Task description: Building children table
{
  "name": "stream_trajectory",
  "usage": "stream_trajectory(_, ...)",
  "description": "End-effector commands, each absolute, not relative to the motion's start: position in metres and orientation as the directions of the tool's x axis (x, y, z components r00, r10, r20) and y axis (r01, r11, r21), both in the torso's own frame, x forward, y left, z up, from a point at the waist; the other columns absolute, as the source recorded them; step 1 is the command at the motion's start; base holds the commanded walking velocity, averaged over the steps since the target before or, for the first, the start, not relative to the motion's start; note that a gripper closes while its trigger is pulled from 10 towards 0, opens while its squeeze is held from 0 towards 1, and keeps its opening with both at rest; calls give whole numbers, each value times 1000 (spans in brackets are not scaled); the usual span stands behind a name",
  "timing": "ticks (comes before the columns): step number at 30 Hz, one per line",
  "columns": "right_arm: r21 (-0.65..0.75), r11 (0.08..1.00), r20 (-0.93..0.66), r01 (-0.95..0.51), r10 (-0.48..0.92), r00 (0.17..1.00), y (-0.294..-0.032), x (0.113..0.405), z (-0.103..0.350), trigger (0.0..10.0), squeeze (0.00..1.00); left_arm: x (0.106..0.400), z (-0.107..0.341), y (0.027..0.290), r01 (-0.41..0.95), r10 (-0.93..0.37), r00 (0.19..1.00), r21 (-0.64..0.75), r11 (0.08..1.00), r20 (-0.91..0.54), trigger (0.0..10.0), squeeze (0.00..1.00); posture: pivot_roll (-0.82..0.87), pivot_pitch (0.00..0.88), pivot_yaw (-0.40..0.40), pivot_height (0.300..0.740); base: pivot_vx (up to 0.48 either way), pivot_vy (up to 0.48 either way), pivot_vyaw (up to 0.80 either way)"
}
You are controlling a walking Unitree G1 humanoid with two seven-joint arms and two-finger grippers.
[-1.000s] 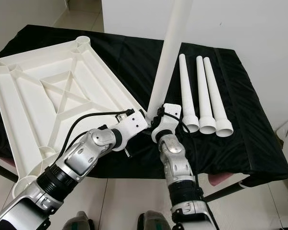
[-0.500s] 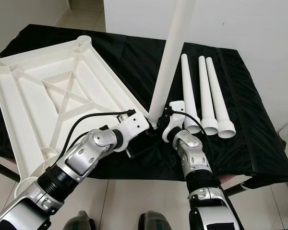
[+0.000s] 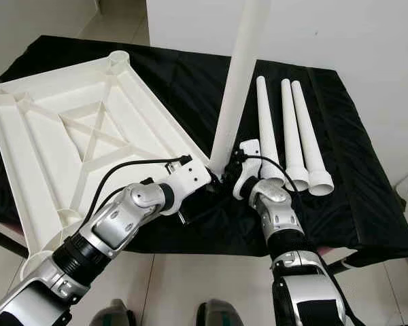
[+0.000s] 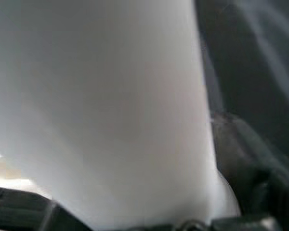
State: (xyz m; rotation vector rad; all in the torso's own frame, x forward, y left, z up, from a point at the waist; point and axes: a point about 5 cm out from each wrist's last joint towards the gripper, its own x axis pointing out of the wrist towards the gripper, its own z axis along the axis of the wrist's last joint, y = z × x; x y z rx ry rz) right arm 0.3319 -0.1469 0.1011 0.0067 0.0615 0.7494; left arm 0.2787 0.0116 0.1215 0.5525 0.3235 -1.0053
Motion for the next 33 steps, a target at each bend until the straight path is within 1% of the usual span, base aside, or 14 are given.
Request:
stream_trajectory(1,43,751,-76,-659,660,748,-156,334,99,0,0,267,100,11,910,-693,411,223,350,-592,10000,0,-61,3,-25,740,0,0,0)
stream_trajectory(8,48,759,-68,-649,651,756,-161,332,96,0,0,266,99,11,912,-695,407,216,349,-593,10000,0,-65,9,-26,740,0,0,0)
stream_trajectory(12,21,823,-69,-568,568,820,-163,333,94,0,0,265,99,10,913,-696,403,211,349,-594,10000,0,-65,11,-31,740,0,0,0)
stream_trajectory(13,21,823,-69,-568,568,820,-163,333,94,0,0,265,99,10,913,-696,403,211,349,-594,10000,0,-65,11,-31,740,0,0,0)
stream_trajectory(14,-30,877,-72,-480,477,876,-163,334,93,0,0,264,99,11,913,-697,402,209,349,-594,10000,0,-64,13,-34,740,0,0,0)
stream_trajectory(15,-31,903,-61,-428,426,903,-164,334,93,0,0,264,99,11,913,-696,403,209,350,-594,10000,0,-64,13,-34,740,0,0,0)
stream_trajectory(16,6,944,-52,-330,330,943,-166,335,93,0,0,264,98,10,913,-696,403,208,351,-594,10000,0,-64,13,-34,740,0,0,0)
stream_trajectory(19,38,964,-51,-265,267,962,-167,336,93,0,0,264,98,10,913,-695,404,208,352,-594,10000,0,-64,13,-34,740,0,0,0)
stream_trajectory(22,26,999,-77,-47,49,996,-162,328,87,0,0,264,98,10,912,-694,404,207,353,-595,10000,0,-63,9,-37,740,0,0,0)
stream_trajectory(23,26,999,-77,-47,49,996,-162,328,87,0,0,264,98,10,912,-694,404,207,353,-595,10000,0,-63,9,-37,740,0,0,0)
stream_trajectory(25,33,997,-95,76,-72,993,-154,320,82,0,0,263,97,10,913,-694,403,208,351,-597,10000,0,-60,4,-38,740,0,0,0)
stream_trajectory(27,33,997,-95,76,-72,993,-154,320,82,0,0,263,97,10,913,-694,403,208,351,-597,10000,0,-60,4,-38,740,0,0,0)
stream_trajectory(28,40,995,-107,87,-82,991,-147,317,79,0,0,263,97,10,913,-693,403,210,350,-597,10000,0,-59,0,-38,740,0,0,0)
stream_trajectory(33,58,992,-102,114,-108,989,-147,317,80,0,0,264,97,11,913,-691,404,211,350,-599,10000,0,-60,0,-35,740,0,0,0)
